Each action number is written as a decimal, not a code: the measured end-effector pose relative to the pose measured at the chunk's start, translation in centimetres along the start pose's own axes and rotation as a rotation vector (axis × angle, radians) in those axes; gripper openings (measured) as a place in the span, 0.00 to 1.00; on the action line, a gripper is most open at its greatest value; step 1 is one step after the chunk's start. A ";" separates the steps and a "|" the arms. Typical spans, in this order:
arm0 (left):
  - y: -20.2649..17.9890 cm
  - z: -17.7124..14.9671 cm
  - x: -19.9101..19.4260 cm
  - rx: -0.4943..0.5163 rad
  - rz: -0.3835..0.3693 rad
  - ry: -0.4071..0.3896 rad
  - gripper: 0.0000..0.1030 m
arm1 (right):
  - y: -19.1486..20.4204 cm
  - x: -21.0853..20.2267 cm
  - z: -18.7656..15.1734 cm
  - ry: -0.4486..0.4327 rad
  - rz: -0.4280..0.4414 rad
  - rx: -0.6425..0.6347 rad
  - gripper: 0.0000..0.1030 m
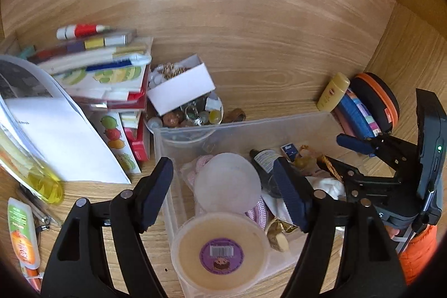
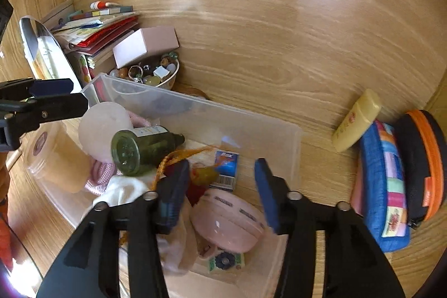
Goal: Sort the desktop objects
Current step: 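Open both grippers to drop the ornament and white tub into the box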
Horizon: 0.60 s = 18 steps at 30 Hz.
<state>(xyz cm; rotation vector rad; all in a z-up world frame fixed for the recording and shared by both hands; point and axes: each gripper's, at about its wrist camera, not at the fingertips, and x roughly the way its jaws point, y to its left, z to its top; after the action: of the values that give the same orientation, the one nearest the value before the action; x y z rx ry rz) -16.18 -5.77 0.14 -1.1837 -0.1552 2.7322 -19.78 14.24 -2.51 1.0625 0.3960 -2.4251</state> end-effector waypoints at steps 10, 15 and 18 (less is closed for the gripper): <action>-2.8 -1.0 -4.0 0.079 0.033 -0.094 0.79 | -0.1 -4.2 -1.9 -0.065 -0.029 0.006 0.59; -4.1 -2.2 -6.0 0.119 0.046 -0.138 0.79 | 0.1 -6.9 -2.5 -0.118 -0.034 0.001 0.70; -4.9 -3.0 -7.0 0.140 0.073 -0.161 0.80 | 1.2 -9.0 -3.2 -0.176 -0.081 -0.025 0.81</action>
<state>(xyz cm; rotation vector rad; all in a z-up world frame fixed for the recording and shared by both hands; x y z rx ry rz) -8.72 -2.18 3.89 -0.9511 0.0607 2.8477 -11.83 17.26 1.98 0.8295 0.4156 -2.5535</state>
